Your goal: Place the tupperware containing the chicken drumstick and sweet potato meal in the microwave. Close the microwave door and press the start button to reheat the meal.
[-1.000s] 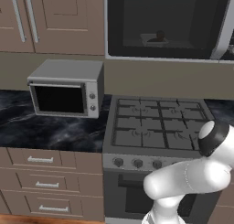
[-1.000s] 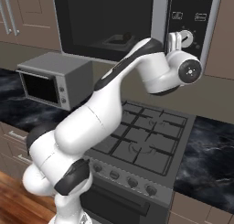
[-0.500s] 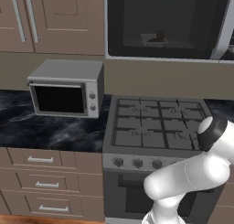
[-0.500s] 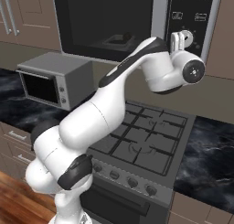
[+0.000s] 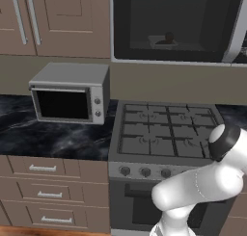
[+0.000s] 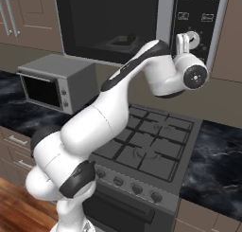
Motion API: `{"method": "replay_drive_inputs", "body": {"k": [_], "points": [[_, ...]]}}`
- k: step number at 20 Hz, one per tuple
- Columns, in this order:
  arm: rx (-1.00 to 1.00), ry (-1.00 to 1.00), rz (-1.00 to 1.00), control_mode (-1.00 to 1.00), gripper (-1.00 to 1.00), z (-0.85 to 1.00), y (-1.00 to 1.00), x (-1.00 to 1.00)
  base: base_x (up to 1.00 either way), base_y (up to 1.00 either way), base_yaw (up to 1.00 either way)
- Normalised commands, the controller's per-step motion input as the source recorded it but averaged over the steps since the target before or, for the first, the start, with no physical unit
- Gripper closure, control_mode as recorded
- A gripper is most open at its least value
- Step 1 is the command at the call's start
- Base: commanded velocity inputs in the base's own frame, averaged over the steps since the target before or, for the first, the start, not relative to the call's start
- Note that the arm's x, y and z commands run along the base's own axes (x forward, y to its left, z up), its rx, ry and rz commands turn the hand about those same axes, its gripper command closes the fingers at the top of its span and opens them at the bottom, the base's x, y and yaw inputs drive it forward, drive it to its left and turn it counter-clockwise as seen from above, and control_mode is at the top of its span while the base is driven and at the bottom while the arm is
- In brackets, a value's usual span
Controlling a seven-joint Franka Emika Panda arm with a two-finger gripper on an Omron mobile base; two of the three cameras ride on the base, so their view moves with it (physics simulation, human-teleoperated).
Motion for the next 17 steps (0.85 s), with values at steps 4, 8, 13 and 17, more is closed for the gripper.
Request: {"method": "replay_drive_inputs", "body": {"k": [4,8,13,17], "points": [[-0.01,0.00,-0.20,-1.00,1.00,0.00,0.32,0.51,0.00,0.00,0.00],[0.00,0.00,-0.17,-1.00,1.00,-0.01,0.20,0.54,0.00,0.00,0.00],[0.00,-0.08,-0.08,-1.00,1.00,-0.11,0.01,0.44,0.00,0.00,0.00],[0.00,-0.22,-0.01,-1.00,1.00,-0.22,0.00,0.33,0.00,0.00,0.00]]}}
